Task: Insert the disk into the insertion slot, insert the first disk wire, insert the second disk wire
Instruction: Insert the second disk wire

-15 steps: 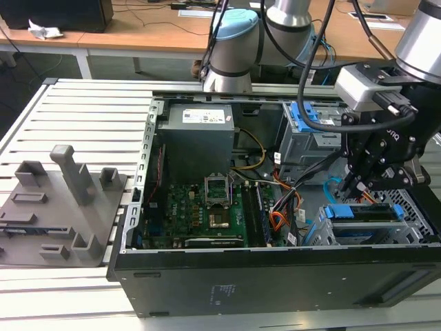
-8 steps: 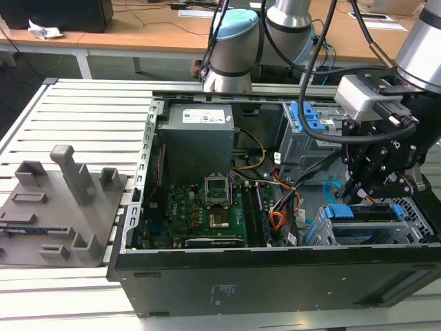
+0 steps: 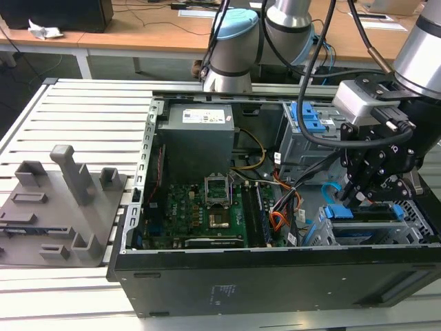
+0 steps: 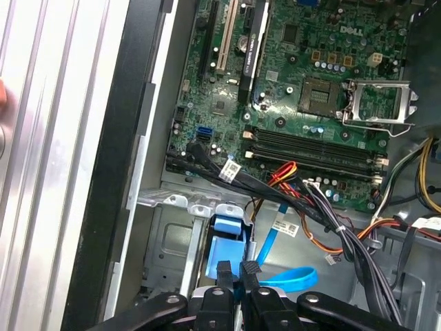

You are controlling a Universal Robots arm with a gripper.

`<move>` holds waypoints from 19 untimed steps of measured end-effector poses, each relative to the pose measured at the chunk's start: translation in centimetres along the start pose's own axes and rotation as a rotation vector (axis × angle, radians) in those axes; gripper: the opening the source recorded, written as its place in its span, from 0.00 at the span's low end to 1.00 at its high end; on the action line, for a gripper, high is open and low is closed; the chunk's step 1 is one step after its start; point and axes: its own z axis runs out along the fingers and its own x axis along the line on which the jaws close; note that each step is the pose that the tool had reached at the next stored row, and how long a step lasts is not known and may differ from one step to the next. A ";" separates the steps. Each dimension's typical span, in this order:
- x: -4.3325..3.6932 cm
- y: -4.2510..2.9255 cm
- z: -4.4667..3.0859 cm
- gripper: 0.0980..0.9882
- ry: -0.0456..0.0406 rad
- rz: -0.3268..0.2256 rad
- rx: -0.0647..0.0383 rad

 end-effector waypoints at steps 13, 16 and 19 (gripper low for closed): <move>0.07 -0.16 -0.84 0.07 -0.0069 0.141 -0.006; 0.07 -0.16 -0.81 0.07 -0.0098 0.191 -0.007; 0.07 -0.16 -0.81 0.07 -0.0103 0.199 -0.008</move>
